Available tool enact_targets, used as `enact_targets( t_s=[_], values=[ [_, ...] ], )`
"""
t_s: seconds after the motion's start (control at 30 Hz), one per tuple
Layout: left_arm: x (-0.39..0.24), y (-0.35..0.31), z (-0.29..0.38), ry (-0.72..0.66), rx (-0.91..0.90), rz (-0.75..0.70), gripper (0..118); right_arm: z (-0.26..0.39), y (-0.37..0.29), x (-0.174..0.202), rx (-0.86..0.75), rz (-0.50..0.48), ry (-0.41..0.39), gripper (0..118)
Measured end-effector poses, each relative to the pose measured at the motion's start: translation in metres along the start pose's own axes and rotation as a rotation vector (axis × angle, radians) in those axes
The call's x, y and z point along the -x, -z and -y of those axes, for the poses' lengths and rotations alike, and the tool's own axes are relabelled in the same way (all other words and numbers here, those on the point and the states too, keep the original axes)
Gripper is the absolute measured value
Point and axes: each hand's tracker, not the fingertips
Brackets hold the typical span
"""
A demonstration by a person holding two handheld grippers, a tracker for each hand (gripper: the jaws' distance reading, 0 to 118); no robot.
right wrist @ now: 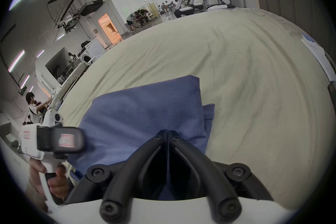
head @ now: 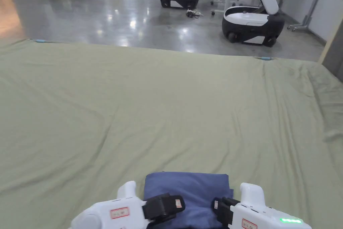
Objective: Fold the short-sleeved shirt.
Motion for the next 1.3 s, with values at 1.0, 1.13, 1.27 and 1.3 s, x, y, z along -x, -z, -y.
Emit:
enact_targets(
  t_s=[1.0, 1.13, 1.27, 1.3],
  values=[
    [0.206, -0.391, -0.161, 0.133, -0.292, -0.862, 22, 0.003, -0.023, 0.118, -0.016, 0.040, -0.205, 4],
    [0.198, -0.404, -0.153, 0.179, -0.353, -0.875, 67, 0.001, -0.028, 0.115, -0.016, 0.051, -0.195, 4],
    [0.128, -0.433, -0.133, 0.338, -0.552, -0.919, 89, -0.002, -0.046, 0.110, -0.049, 0.045, -0.214, 4],
    [0.104, -0.432, -0.126, 0.378, -0.593, -0.900, 89, -0.004, -0.052, 0.108, -0.063, 0.051, -0.223, 4]
  ],
)
